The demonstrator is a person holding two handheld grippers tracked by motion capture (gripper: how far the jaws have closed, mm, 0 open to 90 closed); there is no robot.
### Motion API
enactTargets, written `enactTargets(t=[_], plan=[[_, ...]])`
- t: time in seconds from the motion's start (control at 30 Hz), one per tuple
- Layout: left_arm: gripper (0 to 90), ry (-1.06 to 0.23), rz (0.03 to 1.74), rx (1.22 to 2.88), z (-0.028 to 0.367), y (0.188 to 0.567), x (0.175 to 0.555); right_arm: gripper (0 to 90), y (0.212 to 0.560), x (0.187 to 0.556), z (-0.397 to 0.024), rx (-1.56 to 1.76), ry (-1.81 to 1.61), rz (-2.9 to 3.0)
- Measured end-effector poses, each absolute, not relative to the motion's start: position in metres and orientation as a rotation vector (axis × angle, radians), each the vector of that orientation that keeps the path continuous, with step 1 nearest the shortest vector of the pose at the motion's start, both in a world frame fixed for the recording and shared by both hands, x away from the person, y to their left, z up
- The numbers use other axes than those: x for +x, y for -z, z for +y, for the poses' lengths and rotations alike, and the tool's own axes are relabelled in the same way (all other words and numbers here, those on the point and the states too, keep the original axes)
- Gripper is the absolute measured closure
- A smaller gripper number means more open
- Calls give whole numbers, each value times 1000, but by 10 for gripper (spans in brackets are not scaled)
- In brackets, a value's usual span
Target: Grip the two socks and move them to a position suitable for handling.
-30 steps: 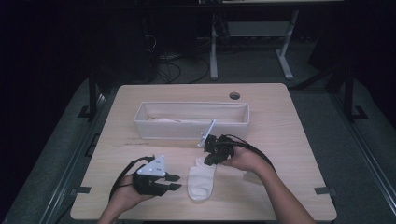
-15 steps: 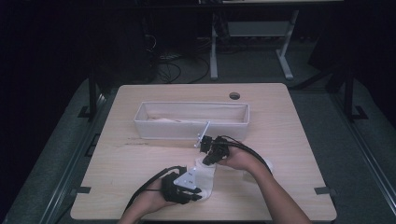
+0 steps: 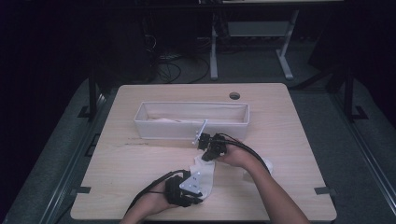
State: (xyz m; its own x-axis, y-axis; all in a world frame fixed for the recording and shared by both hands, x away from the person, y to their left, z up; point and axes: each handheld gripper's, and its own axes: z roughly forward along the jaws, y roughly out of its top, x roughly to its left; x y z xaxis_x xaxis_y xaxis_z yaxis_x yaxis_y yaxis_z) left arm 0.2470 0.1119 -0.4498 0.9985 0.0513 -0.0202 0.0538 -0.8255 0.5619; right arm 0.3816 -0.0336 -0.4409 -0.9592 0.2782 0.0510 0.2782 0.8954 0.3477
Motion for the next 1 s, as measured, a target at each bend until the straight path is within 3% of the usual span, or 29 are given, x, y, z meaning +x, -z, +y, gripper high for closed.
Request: enactTargets(t=[0.53,1.0], plan=[[753,-9,113,2487,122,439,249,863,425,371,-40,418,-562,3027],[757,9,92,2531,120,450,247,865,439,380,-44,465,-507,3052]])
